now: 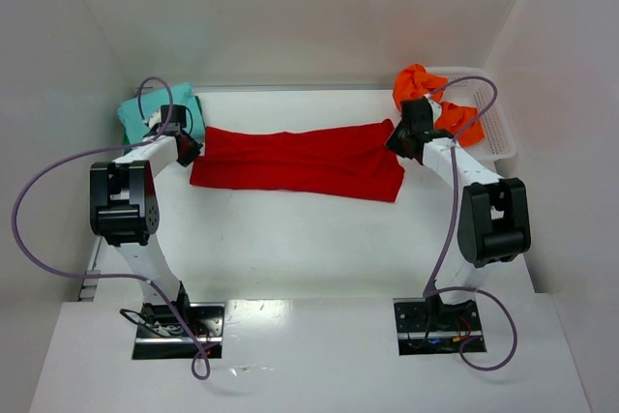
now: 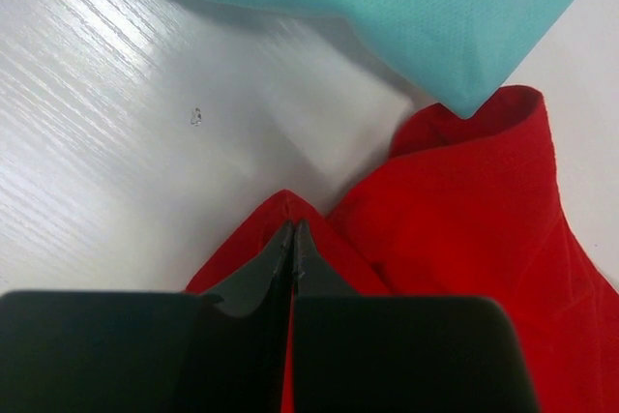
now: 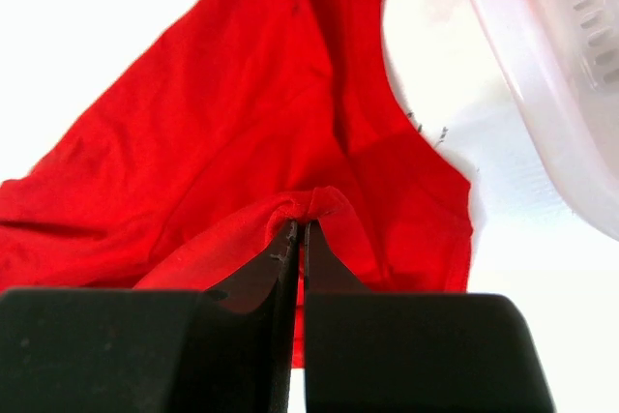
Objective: Fold and stack the t-shirts
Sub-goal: Fold the other side of the tshirt into a rectangle
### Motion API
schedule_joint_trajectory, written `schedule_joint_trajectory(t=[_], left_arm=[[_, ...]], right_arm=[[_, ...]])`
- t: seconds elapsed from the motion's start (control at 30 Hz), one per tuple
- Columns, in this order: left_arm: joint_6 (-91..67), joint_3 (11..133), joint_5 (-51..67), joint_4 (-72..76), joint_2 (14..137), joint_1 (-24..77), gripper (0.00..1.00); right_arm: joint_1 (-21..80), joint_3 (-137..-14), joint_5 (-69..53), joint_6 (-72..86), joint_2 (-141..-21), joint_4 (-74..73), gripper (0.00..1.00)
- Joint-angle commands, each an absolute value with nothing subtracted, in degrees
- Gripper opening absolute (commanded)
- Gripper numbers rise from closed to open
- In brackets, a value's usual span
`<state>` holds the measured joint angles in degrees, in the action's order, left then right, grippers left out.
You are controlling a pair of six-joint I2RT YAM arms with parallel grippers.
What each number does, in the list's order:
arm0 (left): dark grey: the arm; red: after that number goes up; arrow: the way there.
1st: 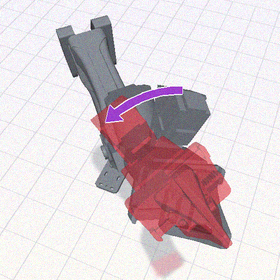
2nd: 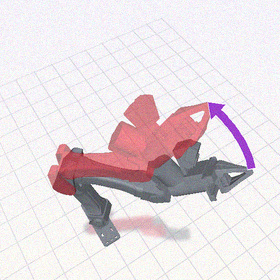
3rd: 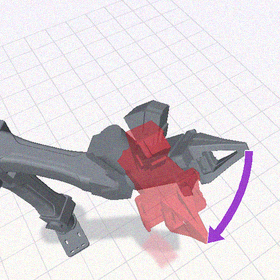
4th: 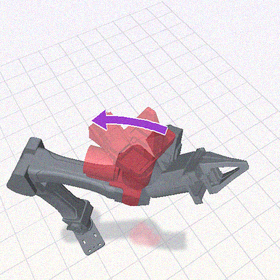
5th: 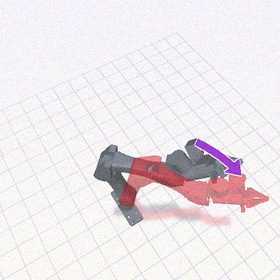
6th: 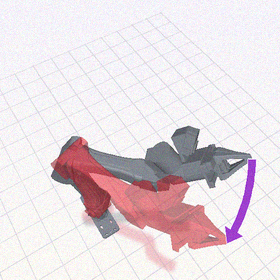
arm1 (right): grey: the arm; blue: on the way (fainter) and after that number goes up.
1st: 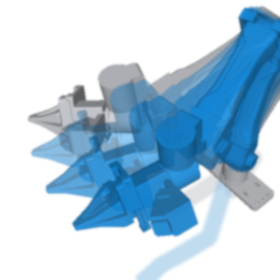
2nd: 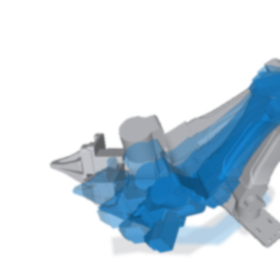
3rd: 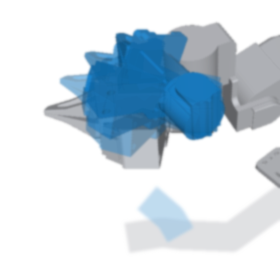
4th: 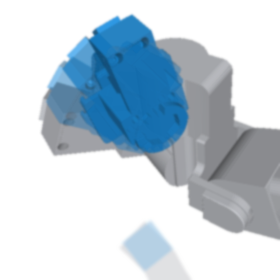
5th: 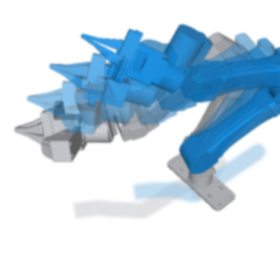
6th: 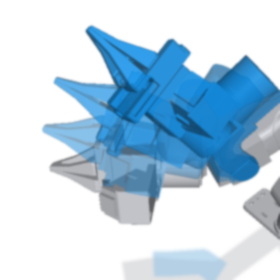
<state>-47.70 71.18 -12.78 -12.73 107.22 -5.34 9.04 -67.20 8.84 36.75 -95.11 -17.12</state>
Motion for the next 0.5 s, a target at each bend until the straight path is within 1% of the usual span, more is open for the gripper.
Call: schedule_joint_trajectory(t=[0.0, 0.4, 0.43, 0.47], left_arm=[[-46.05, 74.00, -11.78, -10.63, 109.24, -5.71, 0.00], [-44.48, 75.23, -10.46, -10.11, 110.30, -5.71, 0.00], [-44.47, 75.76, -10.46, -10.11, 110.30, -5.71, 0.06], [-44.47, 75.76, -10.46, -10.11, 110.30, -5.71, 0.09]], right_arm=[[8.26, -70.57, 11.16, 35.07, -97.37, -14.41, 0.02], [8.26, -71.72, 10.55, 33.31, -103.26, -12.31, 0.02], [8.26, -72.33, 10.55, 33.31, -103.27, -12.30, 0.02], [8.26, -72.33, 10.02, 33.31, -103.88, -12.30, 0.02]])
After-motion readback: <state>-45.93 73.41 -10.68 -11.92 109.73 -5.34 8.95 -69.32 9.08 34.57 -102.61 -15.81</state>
